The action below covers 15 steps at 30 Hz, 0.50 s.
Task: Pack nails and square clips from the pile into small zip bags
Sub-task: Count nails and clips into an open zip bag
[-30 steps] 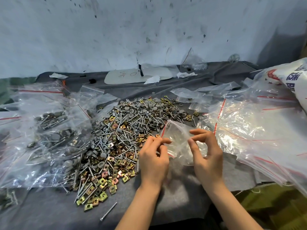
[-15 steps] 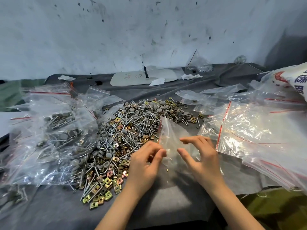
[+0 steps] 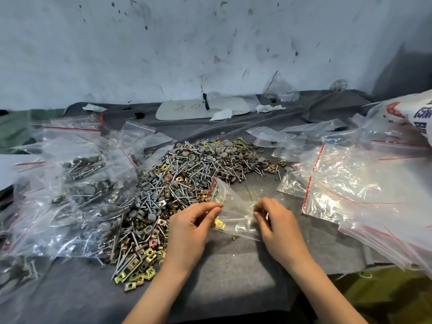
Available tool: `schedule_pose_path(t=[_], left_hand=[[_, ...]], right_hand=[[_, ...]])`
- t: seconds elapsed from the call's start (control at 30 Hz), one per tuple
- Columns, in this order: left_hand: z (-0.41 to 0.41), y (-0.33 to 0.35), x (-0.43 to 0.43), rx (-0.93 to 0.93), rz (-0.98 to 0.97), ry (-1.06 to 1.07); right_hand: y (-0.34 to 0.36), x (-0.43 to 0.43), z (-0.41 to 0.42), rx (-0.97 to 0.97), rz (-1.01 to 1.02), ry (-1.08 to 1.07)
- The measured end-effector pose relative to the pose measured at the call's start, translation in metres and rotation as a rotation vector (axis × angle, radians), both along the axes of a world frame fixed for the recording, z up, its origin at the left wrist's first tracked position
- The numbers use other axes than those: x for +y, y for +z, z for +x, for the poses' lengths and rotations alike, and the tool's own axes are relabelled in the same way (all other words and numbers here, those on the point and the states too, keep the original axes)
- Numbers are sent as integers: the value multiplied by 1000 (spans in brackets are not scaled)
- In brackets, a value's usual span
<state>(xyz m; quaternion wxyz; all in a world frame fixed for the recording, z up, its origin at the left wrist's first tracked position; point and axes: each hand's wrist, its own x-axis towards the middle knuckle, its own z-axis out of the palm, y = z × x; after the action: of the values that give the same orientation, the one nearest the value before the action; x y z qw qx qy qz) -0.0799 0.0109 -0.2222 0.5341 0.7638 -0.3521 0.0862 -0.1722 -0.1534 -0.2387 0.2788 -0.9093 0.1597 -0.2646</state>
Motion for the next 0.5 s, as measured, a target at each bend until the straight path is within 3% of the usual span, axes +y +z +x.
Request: schedule_pose_path(t=[0.27, 0.4, 0.5], left_hand=[[11, 15, 5, -14, 10, 53], [44, 21, 14, -251, 476, 323], [58, 24, 12, -254, 716, 314]], right_hand=[[3, 5, -5, -188, 9, -30], [2, 5, -5, -189, 28, -31], [2, 5, -5, -203, 48, -30]])
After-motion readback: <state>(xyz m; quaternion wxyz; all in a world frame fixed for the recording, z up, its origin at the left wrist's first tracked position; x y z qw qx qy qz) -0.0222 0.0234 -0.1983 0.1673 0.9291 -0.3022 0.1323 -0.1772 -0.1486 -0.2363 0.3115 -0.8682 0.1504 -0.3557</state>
